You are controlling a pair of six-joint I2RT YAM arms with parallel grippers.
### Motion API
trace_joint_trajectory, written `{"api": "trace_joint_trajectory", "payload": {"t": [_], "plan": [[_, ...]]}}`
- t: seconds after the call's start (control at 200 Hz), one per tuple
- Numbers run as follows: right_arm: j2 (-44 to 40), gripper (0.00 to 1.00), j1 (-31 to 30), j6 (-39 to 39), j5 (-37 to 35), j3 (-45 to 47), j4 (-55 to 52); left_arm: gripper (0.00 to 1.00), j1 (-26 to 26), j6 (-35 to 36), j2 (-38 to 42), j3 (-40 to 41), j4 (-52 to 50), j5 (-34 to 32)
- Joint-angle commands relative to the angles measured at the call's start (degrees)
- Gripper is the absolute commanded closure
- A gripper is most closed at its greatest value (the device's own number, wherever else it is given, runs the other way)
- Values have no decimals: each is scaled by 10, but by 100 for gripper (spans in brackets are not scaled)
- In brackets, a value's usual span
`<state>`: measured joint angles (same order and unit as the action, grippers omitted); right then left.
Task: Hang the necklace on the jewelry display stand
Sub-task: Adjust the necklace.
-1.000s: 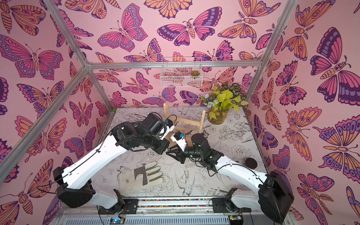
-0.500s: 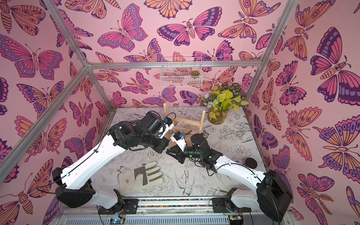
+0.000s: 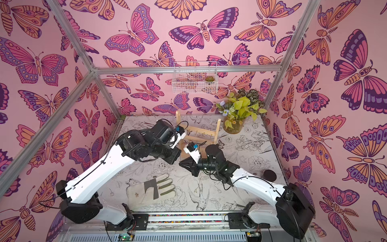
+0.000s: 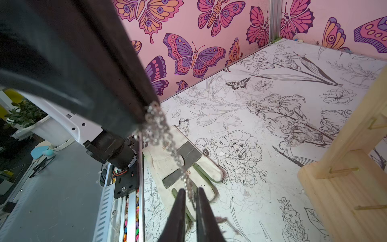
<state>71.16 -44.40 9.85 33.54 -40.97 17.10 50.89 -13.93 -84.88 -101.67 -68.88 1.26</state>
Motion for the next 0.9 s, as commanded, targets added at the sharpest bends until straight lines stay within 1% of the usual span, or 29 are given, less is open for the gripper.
{"api": "trace_joint_trajectory", "payload": {"t": [0.0, 0.23, 0.421, 0.491, 0.596, 0.616, 0.751, 0.826, 0.896], "plan": [[-6, 87, -5, 0, 7, 5, 17, 100, -4, 4, -4, -9, -10, -3], [-6, 89, -4, 2, 7, 6, 30, 100, -4, 6, -3, -9, -9, 1], [-2, 100, -4, 3, 11, 5, 31, 100, -4, 4, -2, -9, -9, 0], [-4, 100, -5, 5, 17, 5, 30, 100, -5, 4, -2, -8, -9, -4], [-9, 100, -5, 17, 31, 5, 24, 100, -14, 6, -3, -2, -6, -9], [-10, 100, -5, 21, 50, 5, 22, 100, -16, 7, -3, 2, -3, -10], [-17, 100, -5, 71, 97, 0, 17, 100, -40, 3, 0, 38, 27, 0], [-17, 100, -5, 102, 117, -14, -4, 88, -52, -2, 1, 59, 47, 9], [-14, 100, -5, 135, 136, -24, -10, 74, -63, -5, -2, 77, 58, 28]]}}
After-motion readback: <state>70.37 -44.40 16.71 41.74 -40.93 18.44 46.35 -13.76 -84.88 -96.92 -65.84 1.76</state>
